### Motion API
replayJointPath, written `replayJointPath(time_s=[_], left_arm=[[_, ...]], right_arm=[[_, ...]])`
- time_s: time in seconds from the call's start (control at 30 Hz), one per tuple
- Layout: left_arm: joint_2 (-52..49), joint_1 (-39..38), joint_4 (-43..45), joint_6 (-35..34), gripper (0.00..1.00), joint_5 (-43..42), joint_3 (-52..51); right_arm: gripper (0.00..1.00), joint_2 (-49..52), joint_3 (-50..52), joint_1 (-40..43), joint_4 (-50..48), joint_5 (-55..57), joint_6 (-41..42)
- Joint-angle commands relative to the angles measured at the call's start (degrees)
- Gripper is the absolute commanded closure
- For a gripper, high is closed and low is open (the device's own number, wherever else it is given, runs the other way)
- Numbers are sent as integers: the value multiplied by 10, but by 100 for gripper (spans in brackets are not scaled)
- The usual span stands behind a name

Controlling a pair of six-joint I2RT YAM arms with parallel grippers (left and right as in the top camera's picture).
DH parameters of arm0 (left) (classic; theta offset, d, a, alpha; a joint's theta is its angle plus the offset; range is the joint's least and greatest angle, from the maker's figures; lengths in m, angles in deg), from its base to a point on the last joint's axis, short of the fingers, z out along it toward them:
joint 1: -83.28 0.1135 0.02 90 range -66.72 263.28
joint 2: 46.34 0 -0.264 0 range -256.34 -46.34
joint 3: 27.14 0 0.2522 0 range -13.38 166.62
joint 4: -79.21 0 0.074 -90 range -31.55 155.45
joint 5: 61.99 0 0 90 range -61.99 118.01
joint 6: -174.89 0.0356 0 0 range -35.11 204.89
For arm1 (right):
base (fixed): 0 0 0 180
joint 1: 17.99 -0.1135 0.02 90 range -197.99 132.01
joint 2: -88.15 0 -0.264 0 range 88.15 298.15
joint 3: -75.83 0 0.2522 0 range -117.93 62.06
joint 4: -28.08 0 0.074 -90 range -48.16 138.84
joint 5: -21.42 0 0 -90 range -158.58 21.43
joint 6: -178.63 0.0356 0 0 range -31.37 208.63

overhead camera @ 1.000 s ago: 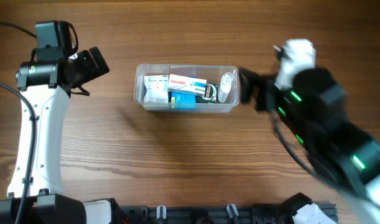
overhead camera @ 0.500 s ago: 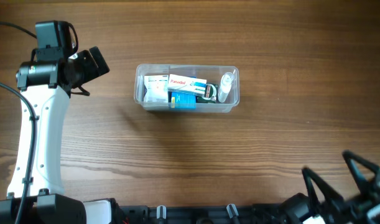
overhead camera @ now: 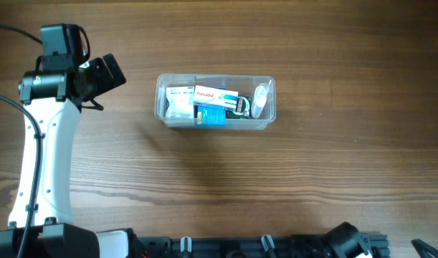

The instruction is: Pack container

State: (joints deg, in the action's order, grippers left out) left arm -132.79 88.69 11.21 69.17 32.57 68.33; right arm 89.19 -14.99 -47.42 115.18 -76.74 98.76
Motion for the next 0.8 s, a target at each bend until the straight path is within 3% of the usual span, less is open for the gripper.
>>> replayJointPath(time_s=[0.0, 0.33, 0.5, 0.77], left_arm=[[4, 2, 1, 7, 0, -5, 3], [4, 2, 1, 7, 0, -5, 3], [4, 2, 1, 7, 0, -5, 3], [4, 2, 1, 7, 0, -5, 3]], right_arm=[[0, -7, -2, 0, 4, -24, 11], [0, -7, -2, 0, -45, -1, 94], [0, -7, 31, 0, -85, 80, 93], [0, -7, 333, 2, -440, 96, 95]])
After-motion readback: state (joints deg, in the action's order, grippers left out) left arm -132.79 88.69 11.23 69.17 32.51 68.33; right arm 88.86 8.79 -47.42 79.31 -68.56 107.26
